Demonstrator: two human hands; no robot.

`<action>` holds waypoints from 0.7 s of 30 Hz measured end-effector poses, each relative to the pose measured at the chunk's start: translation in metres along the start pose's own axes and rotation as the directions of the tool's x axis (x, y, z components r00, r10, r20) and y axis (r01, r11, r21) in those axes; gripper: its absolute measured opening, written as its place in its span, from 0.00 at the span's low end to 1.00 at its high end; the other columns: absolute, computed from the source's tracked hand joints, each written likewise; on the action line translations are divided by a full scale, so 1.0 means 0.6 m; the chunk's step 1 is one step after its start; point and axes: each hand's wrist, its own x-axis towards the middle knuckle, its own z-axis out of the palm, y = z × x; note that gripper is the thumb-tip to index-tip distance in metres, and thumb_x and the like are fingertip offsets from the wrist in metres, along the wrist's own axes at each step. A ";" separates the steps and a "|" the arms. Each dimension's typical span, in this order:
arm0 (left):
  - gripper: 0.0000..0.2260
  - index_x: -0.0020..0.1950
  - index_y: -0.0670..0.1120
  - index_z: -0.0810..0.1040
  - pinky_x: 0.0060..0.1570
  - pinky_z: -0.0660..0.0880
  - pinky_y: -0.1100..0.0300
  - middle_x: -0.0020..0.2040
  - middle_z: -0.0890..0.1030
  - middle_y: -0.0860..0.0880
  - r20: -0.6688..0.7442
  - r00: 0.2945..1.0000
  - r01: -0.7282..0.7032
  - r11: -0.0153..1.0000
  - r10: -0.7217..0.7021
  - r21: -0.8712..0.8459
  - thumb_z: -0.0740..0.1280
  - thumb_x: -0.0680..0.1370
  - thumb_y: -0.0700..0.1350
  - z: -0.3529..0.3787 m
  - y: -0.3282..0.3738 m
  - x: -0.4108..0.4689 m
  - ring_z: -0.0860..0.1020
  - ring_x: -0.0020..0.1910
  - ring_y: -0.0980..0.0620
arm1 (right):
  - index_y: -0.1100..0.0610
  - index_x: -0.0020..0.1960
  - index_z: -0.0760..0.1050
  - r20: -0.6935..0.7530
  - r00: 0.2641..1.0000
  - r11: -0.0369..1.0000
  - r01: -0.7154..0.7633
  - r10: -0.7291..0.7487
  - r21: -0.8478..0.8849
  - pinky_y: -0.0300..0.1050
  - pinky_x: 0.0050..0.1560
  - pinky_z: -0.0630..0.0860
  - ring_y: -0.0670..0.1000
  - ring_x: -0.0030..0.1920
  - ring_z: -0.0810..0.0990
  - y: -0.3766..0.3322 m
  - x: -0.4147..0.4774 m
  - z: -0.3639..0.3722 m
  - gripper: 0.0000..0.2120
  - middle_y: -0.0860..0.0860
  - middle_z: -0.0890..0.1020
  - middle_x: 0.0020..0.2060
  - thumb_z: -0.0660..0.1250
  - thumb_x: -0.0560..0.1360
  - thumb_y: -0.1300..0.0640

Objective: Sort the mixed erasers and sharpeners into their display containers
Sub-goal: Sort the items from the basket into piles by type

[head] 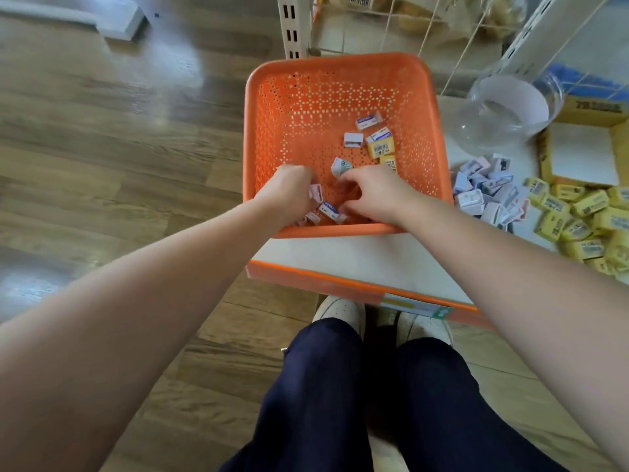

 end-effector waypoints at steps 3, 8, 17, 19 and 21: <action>0.14 0.61 0.40 0.76 0.48 0.70 0.58 0.58 0.77 0.40 -0.090 0.996 0.024 0.997 -0.031 -0.072 0.68 0.76 0.42 0.014 0.003 -0.007 0.76 0.56 0.41 | 0.58 0.65 0.73 -0.075 0.997 1.000 0.000 -0.001 -0.015 0.43 0.61 0.64 0.56 0.63 0.73 0.009 0.000 0.024 0.22 0.57 0.77 0.62 0.69 0.72 0.59; 0.14 0.60 0.40 0.76 0.46 0.69 0.59 0.57 0.77 0.40 -0.137 0.989 0.034 0.990 -0.053 -0.138 0.68 0.76 0.42 0.016 0.003 -0.006 0.76 0.55 0.41 | 0.60 0.59 0.76 -0.391 0.920 0.999 0.022 -0.006 0.038 0.42 0.59 0.64 0.57 0.58 0.74 0.012 0.008 0.014 0.14 0.58 0.77 0.57 0.64 0.74 0.62; 0.15 0.61 0.40 0.75 0.45 0.67 0.60 0.57 0.77 0.40 -0.109 0.994 0.016 0.992 -0.029 -0.122 0.67 0.75 0.42 0.012 0.003 -0.008 0.76 0.55 0.42 | 0.61 0.65 0.72 -0.265 0.964 0.993 -0.052 0.021 -0.109 0.49 0.70 0.55 0.60 0.61 0.72 0.011 0.095 -0.032 0.17 0.60 0.77 0.59 0.62 0.76 0.61; 0.14 0.60 0.40 0.76 0.45 0.68 0.60 0.57 0.78 0.40 -0.108 0.994 0.002 0.992 -0.016 -0.128 0.68 0.75 0.42 0.012 0.006 -0.008 0.77 0.55 0.42 | 0.61 0.59 0.75 -0.253 0.967 0.991 -0.061 0.029 -0.120 0.50 0.63 0.65 0.61 0.56 0.74 0.014 0.091 -0.026 0.13 0.61 0.80 0.54 0.61 0.77 0.61; 0.14 0.60 0.41 0.77 0.45 0.68 0.61 0.56 0.78 0.41 -0.111 0.994 -0.001 0.990 -0.015 -0.140 0.68 0.75 0.43 0.013 0.008 -0.008 0.77 0.54 0.43 | 0.60 0.57 0.77 -0.246 0.969 0.993 -0.050 0.023 -0.103 0.51 0.57 0.71 0.61 0.56 0.76 0.013 0.077 -0.019 0.13 0.60 0.80 0.54 0.62 0.75 0.62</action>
